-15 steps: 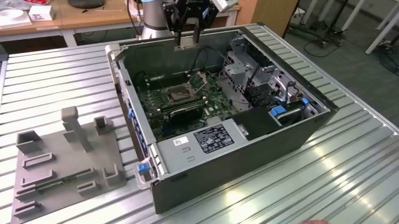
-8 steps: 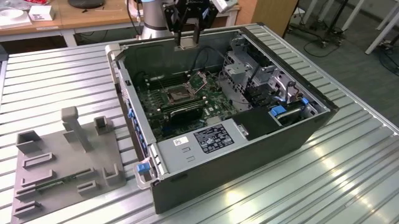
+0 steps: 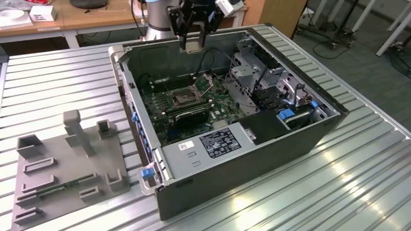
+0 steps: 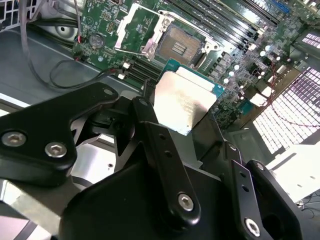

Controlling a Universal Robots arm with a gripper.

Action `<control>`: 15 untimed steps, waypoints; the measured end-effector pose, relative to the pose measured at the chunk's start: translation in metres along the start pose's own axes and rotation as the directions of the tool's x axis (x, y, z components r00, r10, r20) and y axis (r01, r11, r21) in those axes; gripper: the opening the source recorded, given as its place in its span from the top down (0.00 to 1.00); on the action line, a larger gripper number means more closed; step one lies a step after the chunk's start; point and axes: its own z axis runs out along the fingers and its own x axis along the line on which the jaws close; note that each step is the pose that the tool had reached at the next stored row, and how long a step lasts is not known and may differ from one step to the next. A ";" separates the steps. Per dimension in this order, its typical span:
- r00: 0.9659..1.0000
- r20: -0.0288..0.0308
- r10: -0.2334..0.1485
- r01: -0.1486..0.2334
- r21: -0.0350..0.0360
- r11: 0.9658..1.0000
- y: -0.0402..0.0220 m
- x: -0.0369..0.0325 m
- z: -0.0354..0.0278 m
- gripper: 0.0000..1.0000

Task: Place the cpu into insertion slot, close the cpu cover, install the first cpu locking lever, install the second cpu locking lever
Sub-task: 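Place the cpu into insertion slot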

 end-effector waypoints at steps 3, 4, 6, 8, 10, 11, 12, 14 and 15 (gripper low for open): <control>1.000 0.000 0.000 0.000 0.000 1.000 -0.0003 -0.0001 0.0030 0.46; 1.000 0.000 0.000 0.000 0.000 1.000 -0.0004 -0.0001 0.0039 0.46; 1.000 0.000 0.000 0.000 0.000 1.000 -0.0006 -0.0001 0.0056 0.46; 1.000 0.000 0.000 0.000 0.000 1.000 -0.0007 -0.0001 0.0074 0.46; 1.000 0.000 0.000 0.000 0.000 1.000 -0.0009 -0.0001 0.0090 0.46; 1.000 0.000 0.000 0.000 0.000 1.000 -0.0010 -0.0002 0.0098 0.46; 1.000 0.000 0.000 0.000 0.000 1.000 -0.0011 -0.0002 0.0108 0.46; 1.000 0.000 0.000 0.000 0.000 1.000 -0.0013 -0.0002 0.0128 0.46; 1.000 0.000 0.000 0.000 0.000 1.000 -0.0014 -0.0002 0.0140 0.46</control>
